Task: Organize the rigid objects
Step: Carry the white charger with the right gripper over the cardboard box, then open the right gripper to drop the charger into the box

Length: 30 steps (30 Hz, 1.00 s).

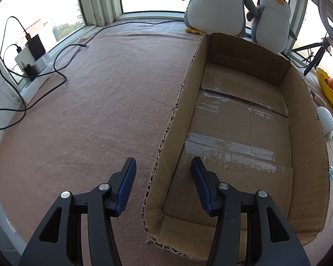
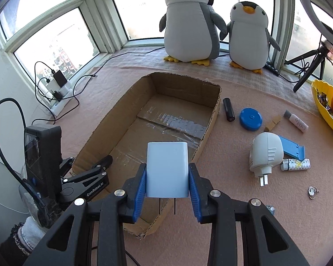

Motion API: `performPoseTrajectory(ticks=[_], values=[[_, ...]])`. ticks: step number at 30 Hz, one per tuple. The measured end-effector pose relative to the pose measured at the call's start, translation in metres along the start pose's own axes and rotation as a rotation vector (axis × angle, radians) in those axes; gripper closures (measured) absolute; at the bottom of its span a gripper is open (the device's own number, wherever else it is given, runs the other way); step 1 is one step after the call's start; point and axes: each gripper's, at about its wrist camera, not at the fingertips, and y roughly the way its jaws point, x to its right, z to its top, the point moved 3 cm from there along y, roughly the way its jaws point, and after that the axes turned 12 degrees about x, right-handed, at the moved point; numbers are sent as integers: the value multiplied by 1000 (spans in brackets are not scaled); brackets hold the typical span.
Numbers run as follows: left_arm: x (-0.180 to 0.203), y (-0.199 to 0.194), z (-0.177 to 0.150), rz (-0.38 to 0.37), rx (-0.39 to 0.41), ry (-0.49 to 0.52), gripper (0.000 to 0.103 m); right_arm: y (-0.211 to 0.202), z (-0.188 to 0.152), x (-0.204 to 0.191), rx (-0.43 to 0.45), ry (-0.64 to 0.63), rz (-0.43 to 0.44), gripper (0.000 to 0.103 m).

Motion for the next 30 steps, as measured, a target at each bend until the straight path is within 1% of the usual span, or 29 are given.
performPoseTrajectory(ticks=[7, 19, 20, 22, 25, 30], values=[[0, -1, 0, 1, 1, 4, 52, 18, -8, -22, -30, -41, 31, 71], [-1, -1, 1, 5, 3, 6, 52, 29, -15, -25, -59, -38, 50, 71], [-1, -1, 0, 5, 3, 6, 52, 29, -15, -25, -57, -39, 50, 70], [-1, -2, 1, 5, 4, 8, 52, 27, -14, -25, -49, -39, 51, 66], [-1, -1, 0, 8, 5, 10, 52, 25, -12, -24, -42, -36, 51, 63], [-1, -1, 0, 8, 5, 10, 52, 20, -10, -17, -35, -8, 63, 63]])
